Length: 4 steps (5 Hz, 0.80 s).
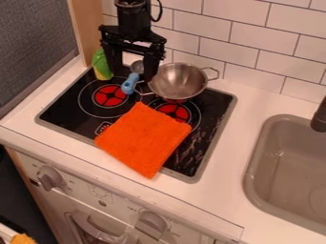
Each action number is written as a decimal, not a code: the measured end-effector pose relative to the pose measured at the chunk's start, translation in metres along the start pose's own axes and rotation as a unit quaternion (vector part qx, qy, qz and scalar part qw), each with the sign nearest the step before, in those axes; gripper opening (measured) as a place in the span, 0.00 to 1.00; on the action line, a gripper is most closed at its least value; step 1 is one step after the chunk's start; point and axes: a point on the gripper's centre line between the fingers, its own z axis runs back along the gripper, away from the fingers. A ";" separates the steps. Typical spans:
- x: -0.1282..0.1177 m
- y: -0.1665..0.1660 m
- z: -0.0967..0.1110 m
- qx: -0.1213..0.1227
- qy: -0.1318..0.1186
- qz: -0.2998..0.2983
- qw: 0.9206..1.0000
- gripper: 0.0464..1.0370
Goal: Moved the orange cloth to the bottom left corner of the stove
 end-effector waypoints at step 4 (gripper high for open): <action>-0.054 -0.030 -0.027 0.008 0.013 -0.097 0.995 0.96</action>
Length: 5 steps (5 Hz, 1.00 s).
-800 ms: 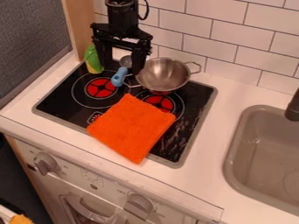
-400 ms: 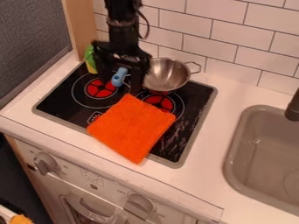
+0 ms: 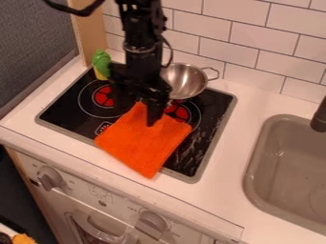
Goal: Moved the orange cloth to the bottom left corner of the stove
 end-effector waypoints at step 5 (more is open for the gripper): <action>0.024 0.008 -0.043 0.012 0.003 0.007 1.000 0.96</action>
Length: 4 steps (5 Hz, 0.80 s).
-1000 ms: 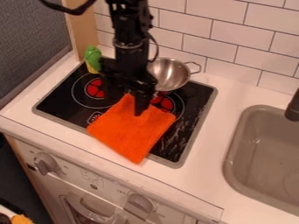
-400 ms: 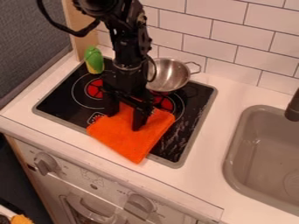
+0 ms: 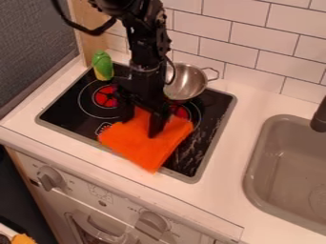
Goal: Moved the orange cloth to the bottom left corner of the stove
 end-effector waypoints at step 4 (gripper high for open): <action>0.000 0.062 -0.007 0.002 0.000 0.075 0.997 0.97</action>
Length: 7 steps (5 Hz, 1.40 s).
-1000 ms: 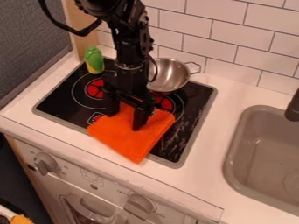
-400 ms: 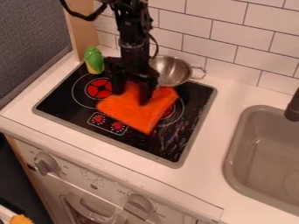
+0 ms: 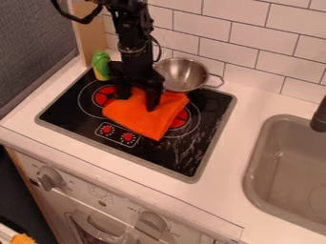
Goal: Moved the orange cloth to the bottom left corner of the stove
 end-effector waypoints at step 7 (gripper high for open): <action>-0.071 0.078 0.010 0.014 0.037 -0.026 0.999 0.96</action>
